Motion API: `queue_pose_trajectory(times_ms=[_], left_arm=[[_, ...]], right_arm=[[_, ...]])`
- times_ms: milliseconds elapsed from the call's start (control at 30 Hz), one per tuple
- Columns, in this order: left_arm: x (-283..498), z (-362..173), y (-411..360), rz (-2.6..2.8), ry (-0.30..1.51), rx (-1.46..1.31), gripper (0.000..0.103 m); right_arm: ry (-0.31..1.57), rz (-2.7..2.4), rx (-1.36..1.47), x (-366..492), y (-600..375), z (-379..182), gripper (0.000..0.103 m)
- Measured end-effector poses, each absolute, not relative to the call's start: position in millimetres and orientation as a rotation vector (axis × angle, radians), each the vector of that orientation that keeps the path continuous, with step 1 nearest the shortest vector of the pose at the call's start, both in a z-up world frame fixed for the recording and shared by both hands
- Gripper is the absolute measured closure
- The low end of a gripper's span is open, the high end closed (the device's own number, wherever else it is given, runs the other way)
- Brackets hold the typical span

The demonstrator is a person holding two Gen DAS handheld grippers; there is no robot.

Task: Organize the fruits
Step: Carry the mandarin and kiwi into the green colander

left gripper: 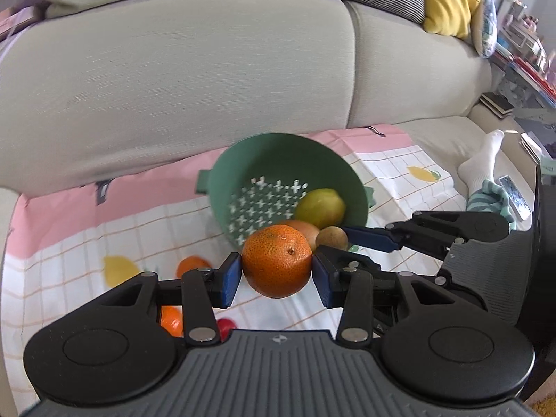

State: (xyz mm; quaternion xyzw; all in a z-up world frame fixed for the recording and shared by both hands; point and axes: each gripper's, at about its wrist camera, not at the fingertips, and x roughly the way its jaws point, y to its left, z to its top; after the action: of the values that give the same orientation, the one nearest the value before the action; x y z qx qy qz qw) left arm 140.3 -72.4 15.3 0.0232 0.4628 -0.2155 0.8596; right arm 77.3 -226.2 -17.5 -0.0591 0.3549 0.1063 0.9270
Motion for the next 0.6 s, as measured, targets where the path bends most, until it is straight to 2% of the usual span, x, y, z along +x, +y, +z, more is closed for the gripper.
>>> queue_pose_trajectory(times_ms=[600], left_arm=[[212,-23,-115,-0.503,1.018,0.094,0.053]], right_arm=[[0.796,0.187,-0.250,146,-256,-41,0.081]])
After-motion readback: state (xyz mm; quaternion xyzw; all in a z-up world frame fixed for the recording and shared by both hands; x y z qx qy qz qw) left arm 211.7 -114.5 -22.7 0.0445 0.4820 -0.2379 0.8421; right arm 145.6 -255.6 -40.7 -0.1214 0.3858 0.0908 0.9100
